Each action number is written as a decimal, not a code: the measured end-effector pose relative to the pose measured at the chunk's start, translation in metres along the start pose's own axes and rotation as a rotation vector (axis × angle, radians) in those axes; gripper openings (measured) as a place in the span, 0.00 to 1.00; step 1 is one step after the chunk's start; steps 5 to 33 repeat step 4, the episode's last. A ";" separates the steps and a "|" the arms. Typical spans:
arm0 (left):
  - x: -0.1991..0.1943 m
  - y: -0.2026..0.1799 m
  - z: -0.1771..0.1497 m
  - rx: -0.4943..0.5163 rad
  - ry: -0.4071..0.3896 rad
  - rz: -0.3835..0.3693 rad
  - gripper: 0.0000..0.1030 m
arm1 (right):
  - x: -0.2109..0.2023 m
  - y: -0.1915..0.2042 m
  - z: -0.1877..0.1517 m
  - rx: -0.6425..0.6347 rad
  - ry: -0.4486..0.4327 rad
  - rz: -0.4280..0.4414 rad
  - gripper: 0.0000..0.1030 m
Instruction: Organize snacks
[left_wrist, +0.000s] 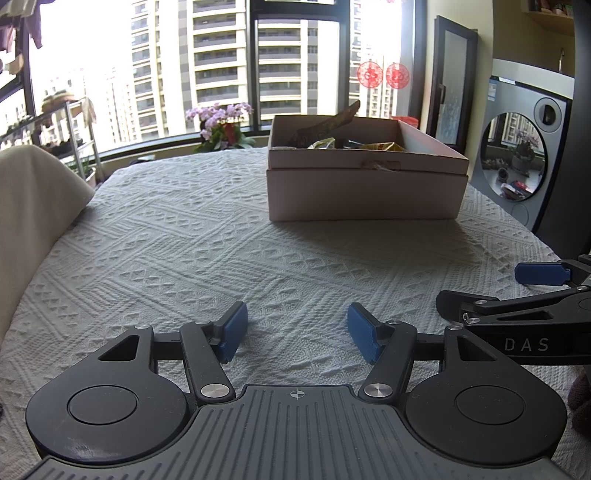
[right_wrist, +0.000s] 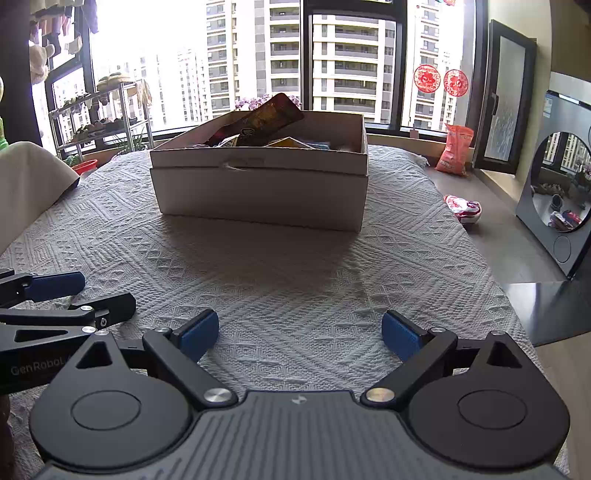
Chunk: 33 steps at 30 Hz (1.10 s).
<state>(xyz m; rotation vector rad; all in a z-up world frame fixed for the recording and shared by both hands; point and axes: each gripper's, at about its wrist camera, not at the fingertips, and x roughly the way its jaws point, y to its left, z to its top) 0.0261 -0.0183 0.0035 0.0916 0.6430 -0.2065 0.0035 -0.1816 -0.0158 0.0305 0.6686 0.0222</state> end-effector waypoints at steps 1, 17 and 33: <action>0.000 0.000 0.000 0.001 0.000 0.000 0.65 | 0.000 0.000 0.000 -0.001 0.000 -0.001 0.93; 0.000 0.000 0.000 0.002 0.000 0.000 0.65 | 0.000 0.000 0.000 -0.001 0.000 0.000 0.93; 0.000 0.000 0.000 0.002 0.000 0.000 0.65 | 0.000 0.000 0.000 -0.001 0.000 0.000 0.93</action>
